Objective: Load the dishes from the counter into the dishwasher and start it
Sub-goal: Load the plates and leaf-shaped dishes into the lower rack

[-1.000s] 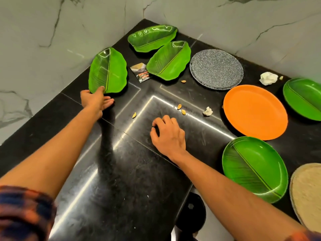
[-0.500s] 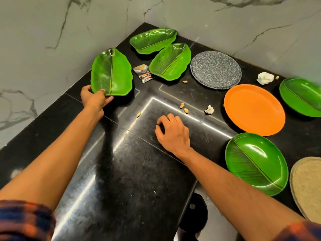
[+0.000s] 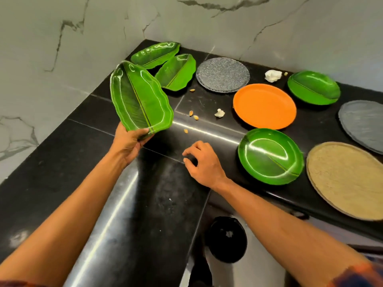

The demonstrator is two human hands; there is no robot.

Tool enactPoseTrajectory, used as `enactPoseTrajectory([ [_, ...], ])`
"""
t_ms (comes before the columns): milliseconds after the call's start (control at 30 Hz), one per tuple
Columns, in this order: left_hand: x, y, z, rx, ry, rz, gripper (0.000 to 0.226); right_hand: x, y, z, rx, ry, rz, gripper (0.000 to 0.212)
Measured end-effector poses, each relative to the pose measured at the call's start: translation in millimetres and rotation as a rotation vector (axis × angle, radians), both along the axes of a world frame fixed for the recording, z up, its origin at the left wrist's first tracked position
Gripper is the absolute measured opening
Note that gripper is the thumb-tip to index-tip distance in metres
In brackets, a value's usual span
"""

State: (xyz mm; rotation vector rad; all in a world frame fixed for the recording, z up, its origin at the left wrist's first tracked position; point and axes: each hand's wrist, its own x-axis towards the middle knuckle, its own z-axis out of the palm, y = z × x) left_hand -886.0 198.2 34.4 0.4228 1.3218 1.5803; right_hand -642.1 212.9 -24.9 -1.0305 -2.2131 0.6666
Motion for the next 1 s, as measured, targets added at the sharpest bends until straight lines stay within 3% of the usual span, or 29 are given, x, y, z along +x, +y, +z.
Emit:
enactPoseTrajectory([
  [233,118.9,-40.4,18.7,-0.036,0.046,-0.206,0.067,103.9,-55.3,17.6,-0.031,0.059,-0.155,0.014],
  [333,174.4,-66.0,30.9,-0.058,0.053,-0.268,0.054,167.0,-91.2,21.7,-0.011,0.090,-0.241,0.013],
  [600,346.5,-171.4,19.1,-0.150,0.095,-0.571,0.048,342.2,-237.4,-22.3,-0.007,0.023,-0.515,0.005],
  [833,487.0,-246.7,-43.5,-0.389,0.194,-0.944,0.051,472.4,-361.3,-76.8,-0.265,-0.134,-0.800,0.008],
  [1000,560.2,-279.4,-86.9,-0.565,0.259,-1.075,0.046,532.0,-436.7,-106.6,-0.535,-0.103,-1.084,0.006],
])
